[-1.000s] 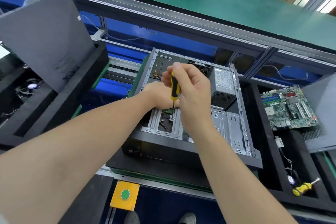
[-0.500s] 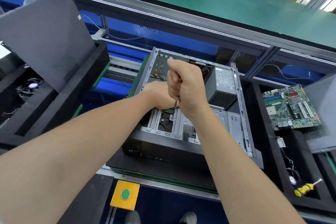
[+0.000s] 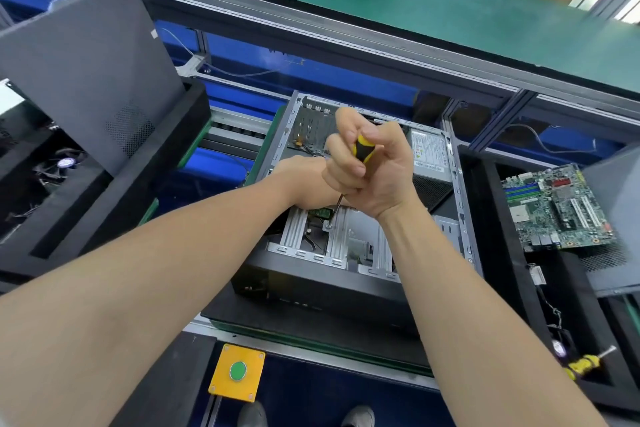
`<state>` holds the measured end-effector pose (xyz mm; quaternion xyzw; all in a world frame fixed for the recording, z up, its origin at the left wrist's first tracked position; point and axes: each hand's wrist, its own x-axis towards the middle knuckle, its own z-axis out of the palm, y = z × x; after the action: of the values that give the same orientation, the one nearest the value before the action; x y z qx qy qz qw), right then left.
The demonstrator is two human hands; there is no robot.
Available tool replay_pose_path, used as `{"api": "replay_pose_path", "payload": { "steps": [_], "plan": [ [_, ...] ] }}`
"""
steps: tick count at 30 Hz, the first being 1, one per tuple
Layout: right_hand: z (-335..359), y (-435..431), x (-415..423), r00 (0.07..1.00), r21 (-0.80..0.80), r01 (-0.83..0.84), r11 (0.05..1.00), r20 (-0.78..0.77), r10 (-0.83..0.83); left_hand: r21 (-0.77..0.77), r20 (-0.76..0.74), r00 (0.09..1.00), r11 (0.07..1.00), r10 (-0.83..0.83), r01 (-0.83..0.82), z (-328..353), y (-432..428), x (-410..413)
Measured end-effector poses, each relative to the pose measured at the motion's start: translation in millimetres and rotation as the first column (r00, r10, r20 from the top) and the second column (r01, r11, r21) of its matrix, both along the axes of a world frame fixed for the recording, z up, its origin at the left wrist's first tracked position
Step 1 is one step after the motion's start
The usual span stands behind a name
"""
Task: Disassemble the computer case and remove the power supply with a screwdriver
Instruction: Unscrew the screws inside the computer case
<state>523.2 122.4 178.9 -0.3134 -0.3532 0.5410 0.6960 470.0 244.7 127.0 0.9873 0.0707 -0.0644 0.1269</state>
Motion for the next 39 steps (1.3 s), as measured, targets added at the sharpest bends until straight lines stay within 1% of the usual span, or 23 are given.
{"api": "replay_pose_path", "payload": {
  "steps": [2,3,5,7,9,10,11,12,14,15,16,17,20,22,24,26,28,30,33,34,36,37,39],
  "plan": [
    [2.1,-6.7,-8.0,0.976,-0.019,0.196,0.98,0.097,-0.194,0.016,0.03,0.999,1.0,0.018,-0.018,-3.2,-1.1,1.2],
    [4.0,-10.2,-13.0,0.944,-0.032,0.295,0.955,0.165,-0.286,0.026,0.044,0.999,0.999,0.025,-0.026,-5.4,-1.1,1.4],
    [9.3,-14.7,-26.1,0.843,-0.053,0.482,0.875,0.302,-0.446,0.048,0.078,0.997,0.998,0.023,-0.027,-8.8,0.9,1.4],
    [12.0,-15.4,-41.3,0.706,-0.059,0.657,0.752,0.398,-0.586,0.07,0.108,0.994,0.998,-0.015,0.007,-7.6,0.6,-0.2],
    [13.1,-10.4,-57.8,0.551,-0.082,0.813,0.576,0.425,-0.718,0.046,0.104,0.995,0.999,-0.005,0.0,-1.0,-3.7,-4.2],
    [13.8,-6.7,-65.0,0.482,-0.104,0.869,0.484,0.404,-0.777,0.033,0.086,0.996,0.999,0.01,-0.013,3.0,-5.7,-6.1],
    [14.2,-2.2,-70.7,0.429,-0.128,0.902,0.412,0.369,-0.824,0.027,0.067,0.998,1.0,0.014,-0.015,5.2,-6.7,-6.2],
    [15.2,2.3,-74.8,0.39,-0.146,0.921,0.361,0.344,-0.854,0.028,0.04,0.999,0.999,0.017,-0.018,5.5,-6.6,-5.2],
    [15.6,9.6,-78.4,0.345,-0.16,0.938,0.307,0.356,-0.869,0.032,-0.014,0.999,0.999,0.032,-0.032,4.8,-4.6,-2.8],
    [14.9,11.9,-78.2,0.34,-0.158,0.94,0.302,0.363,-0.868,0.032,-0.024,0.999,0.999,0.027,-0.027,3.9,-3.5,-1.9],
    [13.8,12.7,-76.5,0.354,-0.154,0.935,0.32,0.356,-0.865,0.032,-0.024,1.0,0.999,0.021,-0.02,3.3,-2.9,-1.4],
    [12.9,12.2,-74.0,0.395,-0.154,0.919,0.364,0.333,-0.856,0.034,-0.02,1.0,0.999,0.015,-0.014,2.9,-3.1,-1.5],
    [9.5,6.8,-58.8,0.607,-0.131,0.792,0.596,0.27,-0.747,0.017,0.024,0.999,0.999,0.04,-0.04,-0.8,-4.1,-2.0],
    [7.6,2.1,-42.6,0.741,-0.117,0.654,0.747,0.298,-0.602,0.01,0.048,0.996,0.998,0.068,-0.069,-2.1,-2.8,-2.8],
    [6.6,-1.7,-25.4,0.87,-0.11,0.442,0.89,0.295,-0.396,0.017,0.047,0.998,0.999,0.041,-0.042,-2.1,-1.4,-3.5],
    [6.2,-4.0,-11.1,0.96,-0.097,0.193,0.976,0.227,-0.167,-0.004,0.038,0.999,1.0,0.029,-0.028,-2.4,0.0,-3.5],
    [6.3,-3.6,-1.3,0.988,-0.083,-0.013,0.996,0.153,0.026,-0.015,0.023,0.999,0.999,0.045,-0.045,-2.1,0.3,-3.5],
    [6.5,0.1,3.4,0.981,-0.068,-0.153,0.986,0.112,0.16,-0.033,0.023,0.999,0.998,0.045,-0.044,-1.5,0.5,-3.1],
    [7.2,5.8,4.5,0.965,-0.066,-0.24,0.968,0.093,0.246,-0.076,0.022,1.0,0.997,-0.002,0.003,-1.1,1.7,-2.6],
    [6.9,6.1,4.2,0.967,-0.064,-0.233,0.97,0.092,0.238,-0.081,0.009,1.0,0.997,0.0,0.001,-0.8,2.2,-1.9],
    [5.3,4.2,1.2,0.983,-0.054,-0.148,0.987,0.099,0.153,-0.081,-0.008,0.999,0.996,0.047,-0.047,-0.3,1.2,-1.6],
    [4.1,2.3,-1.5,0.992,-0.048,-0.073,0.996,0.104,0.078,-0.074,-0.008,0.997,0.994,0.075,-0.075,-0.9,0.4,-1.5],
    [2.5,-2.1,-8.8,0.982,-0.05,0.138,0.989,0.136,-0.13,-0.033,0.015,0.996,0.996,0.083,-0.082,-1.4,-0.2,-1.9]
  ]
}}
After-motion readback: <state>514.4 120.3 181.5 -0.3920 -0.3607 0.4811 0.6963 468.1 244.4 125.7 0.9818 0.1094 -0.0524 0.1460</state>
